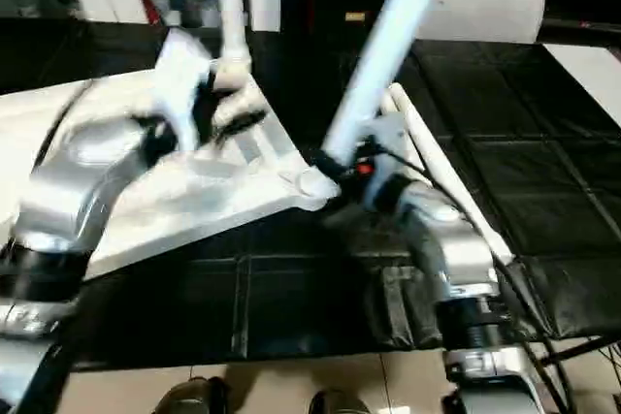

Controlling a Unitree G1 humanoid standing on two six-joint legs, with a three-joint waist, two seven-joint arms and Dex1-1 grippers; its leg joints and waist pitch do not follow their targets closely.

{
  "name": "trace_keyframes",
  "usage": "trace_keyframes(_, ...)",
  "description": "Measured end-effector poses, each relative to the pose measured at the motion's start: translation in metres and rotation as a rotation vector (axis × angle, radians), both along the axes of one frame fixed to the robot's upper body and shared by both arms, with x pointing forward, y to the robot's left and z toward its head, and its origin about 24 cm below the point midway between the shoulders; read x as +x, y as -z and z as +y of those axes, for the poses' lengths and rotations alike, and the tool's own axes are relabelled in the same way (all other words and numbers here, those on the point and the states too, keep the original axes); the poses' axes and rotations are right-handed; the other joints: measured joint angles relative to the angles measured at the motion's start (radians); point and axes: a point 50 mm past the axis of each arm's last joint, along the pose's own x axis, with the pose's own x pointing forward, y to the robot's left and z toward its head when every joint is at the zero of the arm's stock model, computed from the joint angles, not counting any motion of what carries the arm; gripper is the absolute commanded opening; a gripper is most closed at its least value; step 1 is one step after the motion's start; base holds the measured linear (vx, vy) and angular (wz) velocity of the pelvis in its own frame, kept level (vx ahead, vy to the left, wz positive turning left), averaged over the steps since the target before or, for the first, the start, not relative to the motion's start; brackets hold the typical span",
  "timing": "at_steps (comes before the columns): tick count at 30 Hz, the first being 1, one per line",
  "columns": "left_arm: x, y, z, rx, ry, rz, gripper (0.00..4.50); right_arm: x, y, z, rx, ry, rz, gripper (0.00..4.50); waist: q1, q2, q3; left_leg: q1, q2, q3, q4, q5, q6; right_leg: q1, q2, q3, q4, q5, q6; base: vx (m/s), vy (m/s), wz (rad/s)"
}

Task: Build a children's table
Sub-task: Insert table leg to table base

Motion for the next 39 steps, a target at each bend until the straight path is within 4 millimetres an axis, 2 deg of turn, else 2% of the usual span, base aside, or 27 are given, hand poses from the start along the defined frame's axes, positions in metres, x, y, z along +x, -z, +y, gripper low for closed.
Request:
trace_keyframes(2,-0.004,0.010,0.001,0.015,0.027,0.043,2.55,-0.001,0.002,-0.002,-0.002,0.004,0.006,1.91,0.000,0.000,0.000,0.000,0.000,0.000,0.000,0.000,0.000,0.000,0.000,0.000,0.000,0.000,0.000,0.000,0.000,0.00)
trace_keyframes(6,-0.021,0.045,0.000,0.077,0.119,0.198,2.55,-0.004,0.008,-0.011,-0.010,0.035,0.025,1.91,-0.002,0.000,0.000,0.001,0.000,0.000,0.000,-0.001,-0.001,0.000,0.000,0.000,0.000,0.000,-0.001,0.000,0.000,0.00)
trace_keyframes(8,-0.026,0.057,-0.005,0.085,0.138,0.256,2.55,-0.004,0.009,-0.011,-0.009,0.038,0.027,1.91,-0.002,0.000,0.000,0.001,0.000,0.000,0.000,0.000,-0.002,0.000,0.000,0.000,0.000,0.001,0.000,0.000,0.000,0.00)
trace_keyframes(12,-0.026,0.059,-0.011,0.074,0.148,0.272,2.55,-0.004,0.009,-0.011,-0.008,0.041,0.028,1.91,-0.004,0.000,0.000,0.001,0.000,0.000,0.000,0.001,-0.004,0.000,0.000,0.000,0.000,0.004,0.000,0.000,0.000,0.00)
trace_keyframes(14,-0.026,0.060,-0.011,0.078,0.150,0.278,2.26,-0.004,0.009,-0.011,-0.008,0.042,0.028,1.91,-0.005,0.000,0.000,0.002,0.000,0.000,0.000,0.001,-0.004,0.000,0.000,0.001,0.000,0.005,0.000,0.000,0.000,0.00)
trace_keyframes(16,-0.026,0.065,-0.011,0.109,0.151,0.279,2.26,-0.004,0.009,-0.011,-0.008,0.042,0.028,1.91,-0.005,0.000,0.000,0.002,0.000,0.000,0.000,0.001,-0.004,0.001,0.000,0.001,0.000,0.005,0.000,0.000,0.000,0.00)
trace_keyframes(17,-0.025,0.068,-0.010,0.137,0.147,0.277,1.94,-0.004,0.009,-0.011,-0.008,0.042,0.028,1.91,-0.005,0.000,0.000,0.002,0.000,0.000,0.000,0.001,-0.004,0.001,0.000,0.001,0.000,0.005,0.000,0.000,0.000,0.00)
trace_keyframes(18,-0.025,0.071,-0.009,0.160,0.139,0.281,1.85,-0.004,0.009,-0.011,-0.008,0.042,0.028,1.91,-0.005,0.000,0.000,0.002,0.000,0.000,0.000,0.001,-0.004,0.000,0.000,0.001,0.000,0.005,0.000,0.000,0.000,0.00)
trace_keyframes(22,-0.022,0.080,-0.003,0.208,0.098,0.289,1.81,-0.004,0.008,-0.011,-0.007,0.041,0.027,1.91,-0.006,0.000,0.000,0.002,0.000,0.000,0.000,0.001,-0.004,0.000,0.000,0.001,0.000,0.005,0.000,0.000,0.000,0.00)
trace_keyframes(23,-0.021,0.081,-0.003,0.205,0.092,0.294,1.51,-0.004,0.009,-0.011,-0.007,0.041,0.027,1.91,-0.006,0.000,0.000,0.001,0.000,0.000,0.000,0.001,-0.004,0.000,0.000,0.001,0.000,0.005,0.000,0.000,0.000,0.00)
trace_keyframes(24,-0.021,0.081,-0.004,0.204,0.090,0.296,1.41,-0.004,0.009,-0.010,-0.006,0.041,0.027,1.91,-0.005,0.000,0.000,0.002,0.000,0.000,0.000,0.001,-0.004,0.001,0.000,0.001,0.000,0.005,0.000,0.000,0.000,0.00)
trace_keyframes(27,-0.020,0.081,-0.003,0.207,0.085,0.301,1.42,-0.004,0.009,-0.009,-0.003,0.037,0.028,1.91,-0.005,0.000,0.000,0.002,0.000,0.000,0.000,0.001,-0.004,0.001,0.000,0.001,0.000,0.006,0.000,0.000,0.000,0.00)
trace_keyframes(29,-0.019,0.081,-0.002,0.211,0.080,0.303,0.96,-0.004,0.009,-0.009,-0.003,0.037,0.028,1.91,-0.005,0.000,0.000,0.002,0.000,0.000,0.000,0.001,-0.004,0.001,0.000,0.001,0.000,0.006,0.000,0.000,0.000,0.00)
trace_keyframes(32,-0.019,0.082,-0.002,0.215,0.089,0.305,0.92,-0.004,0.009,-0.009,-0.003,0.036,0.028,1.91,-0.005,0.000,0.000,0.002,0.000,0.000,0.000,0.001,-0.004,0.001,0.000,0.001,0.000,0.006,0.000,0.000,0.000,0.00)
trace_keyframes(35,-0.019,0.082,-0.002,0.210,0.102,0.306,0.54,-0.004,0.009,-0.009,-0.003,0.034,0.028,1.91,-0.004,0.000,0.000,0.002,0.000,0.000,0.000,0.001,-0.004,0.001,0.000,0.001,0.000,0.006,0.000,0.000,0.000,0.00)
trace_keyframes(37,-0.020,0.081,-0.002,0.208,0.119,0.311,0.54,-0.004,0.009,-0.008,-0.003,0.028,0.028,1.91,-0.004,0.000,0.000,0.002,0.000,0.000,0.000,0.001,-0.004,0.001,0.000,0.001,0.000,0.006,0.000,0.000,0.000,0.00)
trace_keyframes(39,-0.020,0.082,-0.001,0.207,0.133,0.315,0.21,-0.004,0.009,-0.008,-0.003,0.022,0.028,1.91,-0.004,0.000,0.000,0.002,0.000,0.001,0.000,0.001,-0.004,0.001,0.000,0.001,-0.001,0.006,0.000,0.000,0.000,0.00)
